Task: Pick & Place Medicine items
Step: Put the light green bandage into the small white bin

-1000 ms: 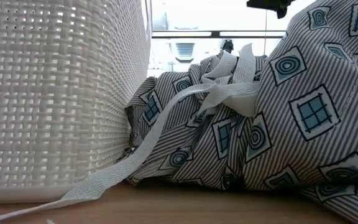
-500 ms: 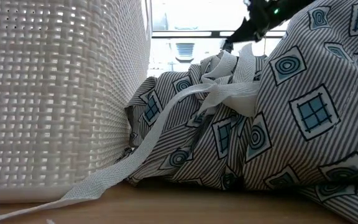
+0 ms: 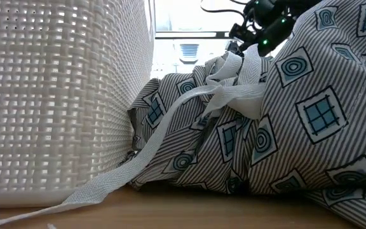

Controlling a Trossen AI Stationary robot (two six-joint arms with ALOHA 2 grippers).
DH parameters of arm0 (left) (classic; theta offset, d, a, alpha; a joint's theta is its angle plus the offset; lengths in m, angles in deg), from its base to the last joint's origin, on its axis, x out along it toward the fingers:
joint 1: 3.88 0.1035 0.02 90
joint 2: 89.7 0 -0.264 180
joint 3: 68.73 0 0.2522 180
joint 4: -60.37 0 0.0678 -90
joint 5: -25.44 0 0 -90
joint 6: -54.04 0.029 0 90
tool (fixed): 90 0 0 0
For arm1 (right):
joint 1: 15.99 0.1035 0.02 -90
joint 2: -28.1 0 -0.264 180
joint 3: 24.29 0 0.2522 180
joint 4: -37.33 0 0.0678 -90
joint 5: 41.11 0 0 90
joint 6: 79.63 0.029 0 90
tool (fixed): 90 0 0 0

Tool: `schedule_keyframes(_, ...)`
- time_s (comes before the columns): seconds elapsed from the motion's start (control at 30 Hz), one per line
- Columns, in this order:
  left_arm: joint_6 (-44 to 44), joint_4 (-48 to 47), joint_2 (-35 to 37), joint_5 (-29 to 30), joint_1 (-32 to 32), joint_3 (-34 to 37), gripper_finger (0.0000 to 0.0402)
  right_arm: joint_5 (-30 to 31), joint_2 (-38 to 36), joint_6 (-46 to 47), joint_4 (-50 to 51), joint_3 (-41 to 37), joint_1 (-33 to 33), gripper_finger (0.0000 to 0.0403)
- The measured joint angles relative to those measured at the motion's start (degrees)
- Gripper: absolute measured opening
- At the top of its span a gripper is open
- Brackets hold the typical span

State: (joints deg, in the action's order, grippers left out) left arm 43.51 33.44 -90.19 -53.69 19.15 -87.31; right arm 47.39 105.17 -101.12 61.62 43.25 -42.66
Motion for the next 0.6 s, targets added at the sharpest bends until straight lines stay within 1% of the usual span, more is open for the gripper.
schedule_keyframes(0.3, 0.0, 0.0, 0.0, 0.0, 0.0, 0.0, 0.0153, -0.2, 1.4, 0.5, 0.0, 0.0, 0.2, 0.0008)
schedule_keyframes(0.37, 0.0, 0.0, 0.0, 0.0, 0.0, 0.0, 0.0153, -1.7, 1.3, 0.6, 0.0, 0.0, 0.2, 0.0008)
schedule_keyframes(0.53, 0.0, 0.0, 0.0, 0.0, 0.0, 0.0, 0.0153, -9.1, 0.9, 5.3, -0.2, 0.0, 0.3, 0.0008)
schedule_keyframes(0.6, 0.0, 0.0, 0.0, 0.0, 0.0, 0.0, 0.0153, -9.3, 0.9, 5.4, 0.0, 0.0, 0.3, 0.0008)
